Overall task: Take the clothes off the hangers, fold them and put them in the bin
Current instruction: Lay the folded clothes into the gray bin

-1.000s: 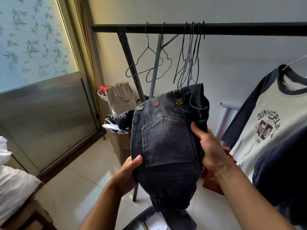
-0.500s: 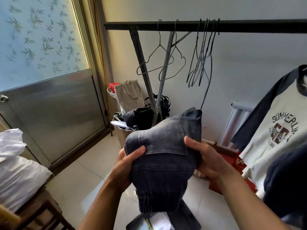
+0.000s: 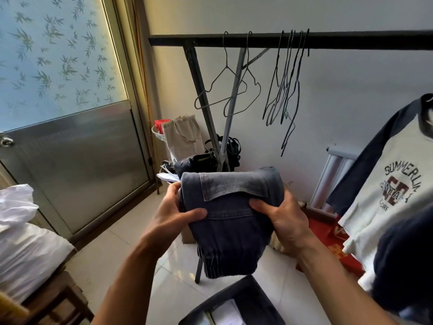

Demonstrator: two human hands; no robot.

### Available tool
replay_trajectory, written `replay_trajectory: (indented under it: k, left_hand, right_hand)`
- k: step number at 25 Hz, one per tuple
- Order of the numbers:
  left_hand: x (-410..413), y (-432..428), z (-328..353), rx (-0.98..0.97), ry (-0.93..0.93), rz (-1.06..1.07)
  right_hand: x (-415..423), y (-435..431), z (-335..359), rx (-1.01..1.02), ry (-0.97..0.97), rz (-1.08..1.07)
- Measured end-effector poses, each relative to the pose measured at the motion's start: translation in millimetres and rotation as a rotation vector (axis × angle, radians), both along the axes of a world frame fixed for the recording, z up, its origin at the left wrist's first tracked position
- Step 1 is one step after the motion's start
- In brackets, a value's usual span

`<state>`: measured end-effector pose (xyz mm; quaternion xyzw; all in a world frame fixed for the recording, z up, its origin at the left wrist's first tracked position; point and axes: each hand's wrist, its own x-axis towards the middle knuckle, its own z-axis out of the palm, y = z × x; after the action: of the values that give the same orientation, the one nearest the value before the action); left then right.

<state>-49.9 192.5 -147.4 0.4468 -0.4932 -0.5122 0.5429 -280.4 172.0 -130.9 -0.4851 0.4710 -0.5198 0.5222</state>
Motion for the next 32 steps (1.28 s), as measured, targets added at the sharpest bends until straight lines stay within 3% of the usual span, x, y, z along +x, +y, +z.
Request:
replay_trajectory:
  k: [4, 7, 10, 12, 15, 18, 20, 24, 28, 30, 32]
  left_hand:
    - [-11.8, 0.4, -1.5, -0.144, 0.082, 0.161]
    - [-13.9, 2.5, -1.2, -0.231, 0.128, 0.162]
    - [-13.3, 2.1, 2.1, -0.255, 0.153, 0.181]
    - [-12.6, 0.0, 3.1, -0.282, 0.097, 0.189]
    - [-14.6, -3.9, 5.7, -0.316, 0.047, 0.17]
    - [-18.7, -6.0, 12.3, -0.342, 0.036, 0.095]
    - [-19.9, -6.2, 17.3, -0.365, 0.015, 0.049]
    - [-19.5, -12.9, 19.7, -0.298, -0.072, 0.079]
    - [-27.7, -4.0, 6.8, -0.176, -0.304, 0.495]
    - [-39.6, 5.0, -7.2, 0.02, -0.23, 0.394]
    - [-49.3, 8.3, -17.9, 0.29, -0.035, 0.19]
  right_hand:
    - [0.1, -4.2, -2.1, -0.009, 0.099, -0.04]
    - [-6.0, -7.0, -6.1, -0.052, -0.011, 0.088]
    - [-14.0, -9.6, -3.2, -0.065, 0.113, 0.188]
    - [-17.4, -11.0, 2.7, -0.067, 0.33, 0.171]
    - [-13.4, -7.6, 18.9, -0.172, 0.931, 0.052]
    - [6.7, -3.4, 37.1, -0.353, 1.297, 0.176]
    - [16.1, -7.6, 39.9, -0.38, 1.307, 0.239]
    - [24.0, -14.6, 30.2, -0.332, 1.12, 0.196]
    - [38.5, -12.2, 10.7, -0.303, 1.122, 0.061]
    - [49.6, -8.4, 3.5, -0.334, 1.161, 0.005]
    - [65.5, -0.6, -3.5, -0.384, 1.179, 0.0]
